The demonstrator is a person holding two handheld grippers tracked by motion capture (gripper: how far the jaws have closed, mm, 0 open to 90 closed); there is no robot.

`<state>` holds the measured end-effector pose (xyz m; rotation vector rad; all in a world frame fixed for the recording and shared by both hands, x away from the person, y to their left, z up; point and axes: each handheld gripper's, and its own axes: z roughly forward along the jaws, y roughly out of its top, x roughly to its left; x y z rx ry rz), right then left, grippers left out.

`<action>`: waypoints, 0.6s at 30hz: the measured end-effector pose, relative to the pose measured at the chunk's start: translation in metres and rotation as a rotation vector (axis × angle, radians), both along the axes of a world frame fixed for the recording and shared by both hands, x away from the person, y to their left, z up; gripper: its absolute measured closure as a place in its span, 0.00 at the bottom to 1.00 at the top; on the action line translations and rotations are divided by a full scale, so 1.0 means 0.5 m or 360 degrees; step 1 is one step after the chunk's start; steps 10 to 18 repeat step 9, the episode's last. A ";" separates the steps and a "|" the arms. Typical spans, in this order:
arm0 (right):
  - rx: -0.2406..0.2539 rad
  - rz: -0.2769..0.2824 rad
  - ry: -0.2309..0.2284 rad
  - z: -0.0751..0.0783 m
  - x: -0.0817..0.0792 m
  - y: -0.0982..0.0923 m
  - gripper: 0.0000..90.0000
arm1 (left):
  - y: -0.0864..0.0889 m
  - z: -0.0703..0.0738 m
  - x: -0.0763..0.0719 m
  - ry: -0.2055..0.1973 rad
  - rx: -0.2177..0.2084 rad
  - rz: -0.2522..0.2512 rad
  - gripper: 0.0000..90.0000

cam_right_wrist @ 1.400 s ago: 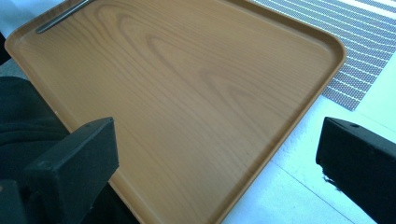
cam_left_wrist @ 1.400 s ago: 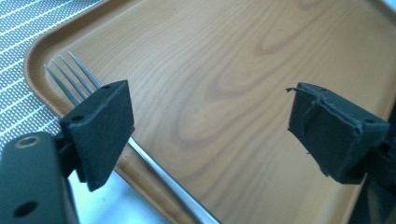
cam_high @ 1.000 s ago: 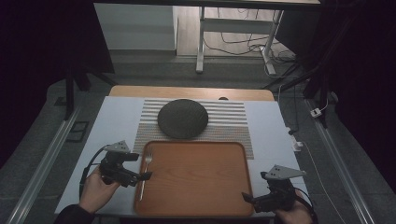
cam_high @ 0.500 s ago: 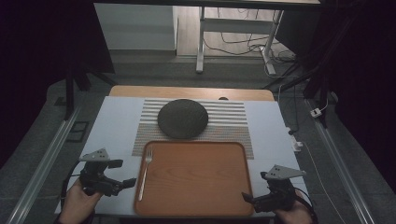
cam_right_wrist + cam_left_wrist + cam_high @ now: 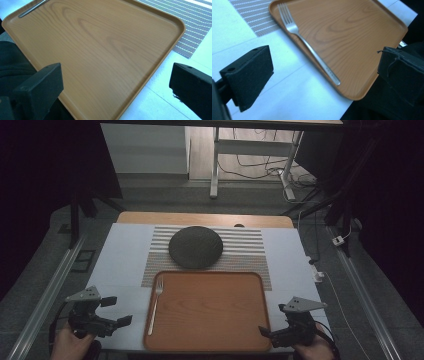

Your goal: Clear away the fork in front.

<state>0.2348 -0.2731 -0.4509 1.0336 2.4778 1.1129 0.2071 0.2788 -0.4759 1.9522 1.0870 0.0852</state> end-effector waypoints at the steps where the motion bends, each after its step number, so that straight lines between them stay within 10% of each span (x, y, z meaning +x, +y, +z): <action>1: -0.0003 -0.0001 0.0001 0.000 0.000 0.000 0.00 | 0.001 0.000 -0.002 0.0002 0.0010 0.0007 0.00; 18: -0.0012 0.0001 0.0003 -0.001 0.001 0.001 0.00 | -0.003 -0.001 0.000 0.0069 0.0083 0.0025 0.00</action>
